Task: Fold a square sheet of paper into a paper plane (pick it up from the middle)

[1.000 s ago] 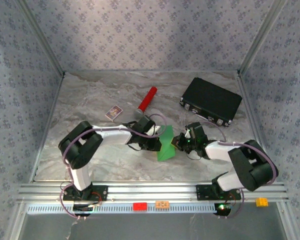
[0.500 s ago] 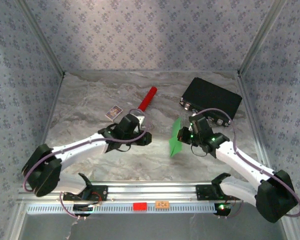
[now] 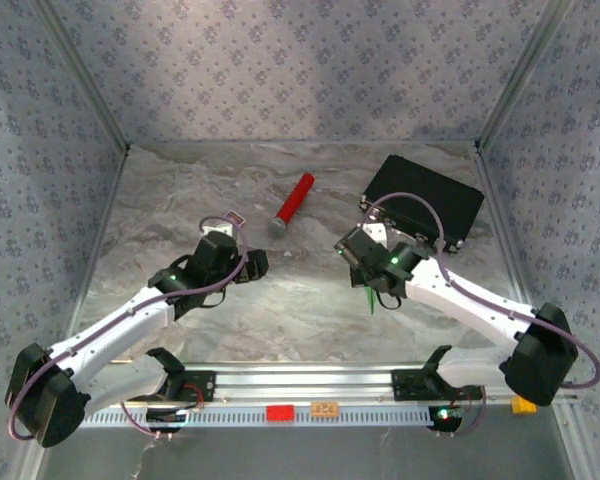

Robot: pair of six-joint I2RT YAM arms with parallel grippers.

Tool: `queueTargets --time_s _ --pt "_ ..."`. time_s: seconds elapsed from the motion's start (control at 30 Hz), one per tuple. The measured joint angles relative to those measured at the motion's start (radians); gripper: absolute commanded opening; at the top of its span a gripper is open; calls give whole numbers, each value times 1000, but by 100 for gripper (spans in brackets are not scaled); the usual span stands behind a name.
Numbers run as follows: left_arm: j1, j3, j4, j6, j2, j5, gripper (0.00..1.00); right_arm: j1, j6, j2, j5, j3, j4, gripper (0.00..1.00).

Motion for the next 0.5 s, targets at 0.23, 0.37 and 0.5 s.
queueTargets --time_s 0.23,0.37,0.5 --pt "34 -21 -53 -23 -32 -47 100 120 13 198 243 130 -164 4" --pt "44 -25 -102 -62 -61 -116 100 177 21 337 302 178 -206 4" --pt "52 -47 -146 -96 -123 -180 100 230 27 503 311 267 -213 5"
